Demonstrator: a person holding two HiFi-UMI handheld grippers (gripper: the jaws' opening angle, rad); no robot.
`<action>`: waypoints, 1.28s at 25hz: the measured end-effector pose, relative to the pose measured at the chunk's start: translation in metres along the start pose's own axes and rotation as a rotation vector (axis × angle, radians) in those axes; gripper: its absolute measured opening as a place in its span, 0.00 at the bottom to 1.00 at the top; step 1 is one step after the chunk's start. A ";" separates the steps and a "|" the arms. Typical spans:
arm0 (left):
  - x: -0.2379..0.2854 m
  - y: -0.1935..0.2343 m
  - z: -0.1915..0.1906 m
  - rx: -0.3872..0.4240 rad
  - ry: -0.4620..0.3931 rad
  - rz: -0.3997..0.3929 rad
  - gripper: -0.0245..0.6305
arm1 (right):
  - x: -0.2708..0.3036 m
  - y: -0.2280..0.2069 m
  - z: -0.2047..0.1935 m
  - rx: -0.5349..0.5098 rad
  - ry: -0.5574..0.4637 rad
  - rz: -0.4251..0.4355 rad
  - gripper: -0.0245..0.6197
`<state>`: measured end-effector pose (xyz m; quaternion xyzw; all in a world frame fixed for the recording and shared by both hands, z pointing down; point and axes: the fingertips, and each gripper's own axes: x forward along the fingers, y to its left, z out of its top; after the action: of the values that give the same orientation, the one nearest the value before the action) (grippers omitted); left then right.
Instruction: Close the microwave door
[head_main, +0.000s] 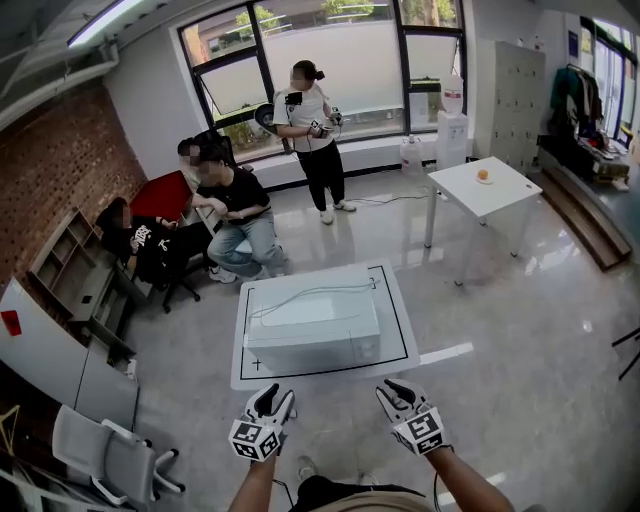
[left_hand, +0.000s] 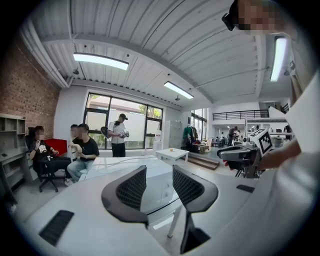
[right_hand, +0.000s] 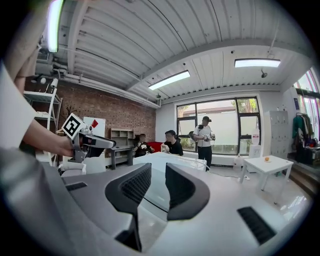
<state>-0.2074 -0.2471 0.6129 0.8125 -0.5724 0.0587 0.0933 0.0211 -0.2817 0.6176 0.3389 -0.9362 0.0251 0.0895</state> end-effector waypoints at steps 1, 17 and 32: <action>-0.004 0.002 -0.002 0.008 0.002 0.005 0.28 | 0.002 0.000 0.000 -0.007 -0.004 -0.003 0.18; -0.064 0.052 -0.042 -0.045 0.044 0.069 0.28 | 0.029 0.023 -0.011 -0.022 0.030 0.007 0.18; -0.067 0.055 -0.048 -0.054 0.050 0.074 0.28 | 0.039 0.030 -0.005 -0.064 0.054 0.004 0.13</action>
<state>-0.2807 -0.1932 0.6511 0.7862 -0.6011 0.0667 0.1272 -0.0266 -0.2827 0.6305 0.3333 -0.9344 0.0044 0.1255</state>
